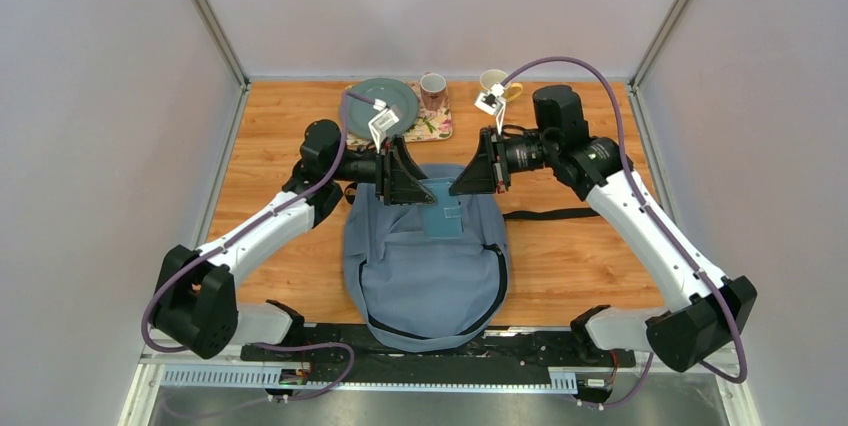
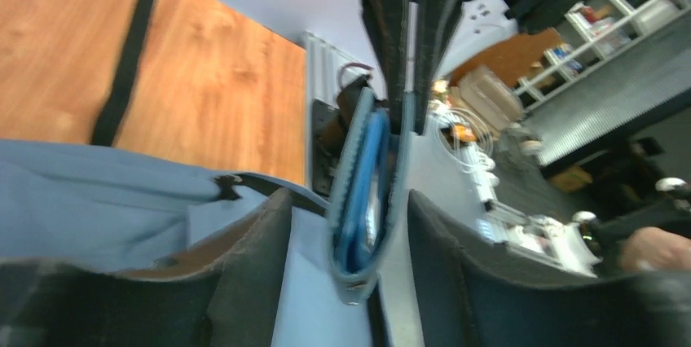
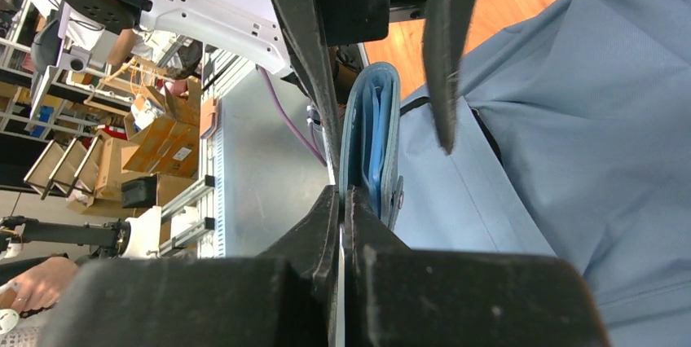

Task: Pack the student bag
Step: Pick up the personal item from the center of the board.

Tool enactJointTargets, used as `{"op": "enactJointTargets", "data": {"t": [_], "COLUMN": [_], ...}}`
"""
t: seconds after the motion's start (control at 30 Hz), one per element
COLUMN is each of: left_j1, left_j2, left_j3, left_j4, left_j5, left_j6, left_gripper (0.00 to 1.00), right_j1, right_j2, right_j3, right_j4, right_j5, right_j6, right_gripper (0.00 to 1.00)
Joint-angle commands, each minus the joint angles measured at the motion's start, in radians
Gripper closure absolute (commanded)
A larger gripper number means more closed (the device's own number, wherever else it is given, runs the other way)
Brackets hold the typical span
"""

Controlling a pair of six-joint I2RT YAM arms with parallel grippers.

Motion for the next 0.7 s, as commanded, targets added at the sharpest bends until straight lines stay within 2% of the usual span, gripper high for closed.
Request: {"op": "enactJointTargets", "data": {"t": [0.0,0.07,0.1,0.13,0.17,0.2,0.23,0.27,0.3,0.33,0.37,0.4,0.43,0.47,0.5,0.57,0.63,0.67], "left_j1": [0.002,0.002,0.002,0.004,0.004,0.002,0.004,0.004,0.002,0.002,0.002,0.002,0.002,0.002,0.004,0.002,0.002,0.002], "left_j2": [-0.002,-0.016,-0.024,-0.03,-0.051,-0.062,-0.076,-0.111,-0.13,-0.154,-0.212,-0.244,-0.281,-0.356,-0.398,-0.508,-0.561,-0.593], "left_j3": [0.035,0.043,0.046,0.053,0.058,0.06,0.051,0.037,0.02,-0.026,-0.054,-0.084,-0.156,-0.198,-0.248,-0.411,-0.529,-0.545], "left_j4": [0.065,-0.016,-0.057,-0.164,-0.227,-0.286,-0.365,-0.381,-0.386,-0.384,-0.377,-0.368,-0.34,-0.316,-0.271,-0.097,0.035,0.043], "left_j5": [0.134,0.135,0.124,0.102,0.026,-0.032,-0.1,-0.241,-0.313,-0.391,-0.547,-0.635,-0.724,-0.886,-0.948,-1.104,-1.168,-1.21], "left_j6": [-0.006,0.031,0.087,0.123,0.163,0.23,0.25,0.253,0.238,0.221,0.205,0.148,0.108,0.061,-0.043,-0.216,-0.309,-0.364], "left_gripper": [0.59,0.75,0.93,1.0,1.0,1.0,1.0,1.0,1.0,1.0,1.0,1.0,1.0,1.0,1.0,1.0,1.0,1.0], "right_j1": [0.008,0.01,0.008,0.01,0.008,0.008,0.008,0.01,0.008,0.008,0.008,0.008,0.011,0.017,0.032,0.109,0.21,0.239], "right_j2": [0.043,0.063,0.067,0.077,0.089,0.094,0.097,0.097,0.091,0.069,0.054,0.035,-0.013,-0.041,-0.064,-0.116,-0.136,-0.138], "right_j3": [0.093,0.11,0.121,0.128,0.136,0.141,0.141,0.135,0.119,0.075,0.04,0.003,-0.107,-0.162,-0.21,-0.316,-0.365,-0.416], "right_j4": [-0.04,-0.056,-0.057,-0.06,-0.066,-0.072,-0.086,-0.094,-0.097,-0.086,-0.07,-0.042,0.049,0.113,0.175,0.285,0.364,0.401], "right_j5": [-0.007,0.024,0.065,0.088,0.129,0.247,0.315,0.396,0.548,0.592,0.607,0.598,0.579,0.556,0.545,0.594,0.669,0.685], "right_j6": [-0.064,-0.065,-0.059,-0.042,-0.022,-0.006,0.013,0.059,0.097,0.129,0.193,0.235,0.279,0.336,0.423,0.49,0.56,0.585], "right_gripper": [1.0,1.0,1.0,0.97,0.88,0.65,0.53,0.49,0.45,0.44,0.43,0.39,0.38,0.36,0.35,0.35,0.34,0.34]}}
